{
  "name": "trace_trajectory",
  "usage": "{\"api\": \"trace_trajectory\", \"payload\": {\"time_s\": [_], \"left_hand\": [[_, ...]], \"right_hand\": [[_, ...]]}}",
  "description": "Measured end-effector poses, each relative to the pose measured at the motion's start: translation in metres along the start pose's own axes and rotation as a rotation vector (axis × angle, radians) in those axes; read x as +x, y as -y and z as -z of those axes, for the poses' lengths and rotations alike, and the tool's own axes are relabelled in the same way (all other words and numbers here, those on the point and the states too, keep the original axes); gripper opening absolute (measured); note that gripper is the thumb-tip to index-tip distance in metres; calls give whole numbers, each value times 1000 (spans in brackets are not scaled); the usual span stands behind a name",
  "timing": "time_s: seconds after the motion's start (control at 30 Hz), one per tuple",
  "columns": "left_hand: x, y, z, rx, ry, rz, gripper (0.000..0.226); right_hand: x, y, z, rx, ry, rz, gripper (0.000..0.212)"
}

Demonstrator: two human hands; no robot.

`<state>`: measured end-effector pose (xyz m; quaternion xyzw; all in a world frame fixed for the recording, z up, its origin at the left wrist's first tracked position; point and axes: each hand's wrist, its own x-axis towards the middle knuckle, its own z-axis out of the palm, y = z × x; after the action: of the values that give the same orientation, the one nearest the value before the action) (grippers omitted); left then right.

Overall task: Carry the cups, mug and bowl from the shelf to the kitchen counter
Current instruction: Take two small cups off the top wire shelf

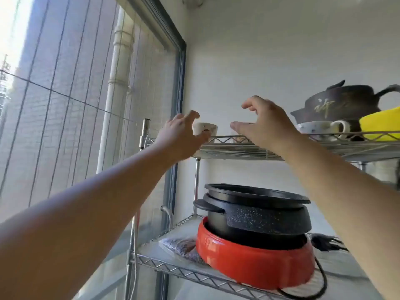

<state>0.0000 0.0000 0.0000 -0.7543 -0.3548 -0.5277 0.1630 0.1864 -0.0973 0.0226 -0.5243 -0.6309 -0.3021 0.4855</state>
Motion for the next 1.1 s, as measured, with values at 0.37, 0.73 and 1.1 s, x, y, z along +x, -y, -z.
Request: {"api": "trace_trajectory", "payload": {"time_s": [0.37, 0.73, 1.1], "left_hand": [[72, -4, -29, -112, 351, 418, 92], [77, 10, -30, -424, 343, 432, 70], [44, 10, 20, -1087, 173, 278, 53]], "right_hand": [[62, -1, -13, -329, 652, -439, 46], [62, -16, -22, 95, 539, -625, 45], [38, 4, 10, 801, 134, -425, 27]]}}
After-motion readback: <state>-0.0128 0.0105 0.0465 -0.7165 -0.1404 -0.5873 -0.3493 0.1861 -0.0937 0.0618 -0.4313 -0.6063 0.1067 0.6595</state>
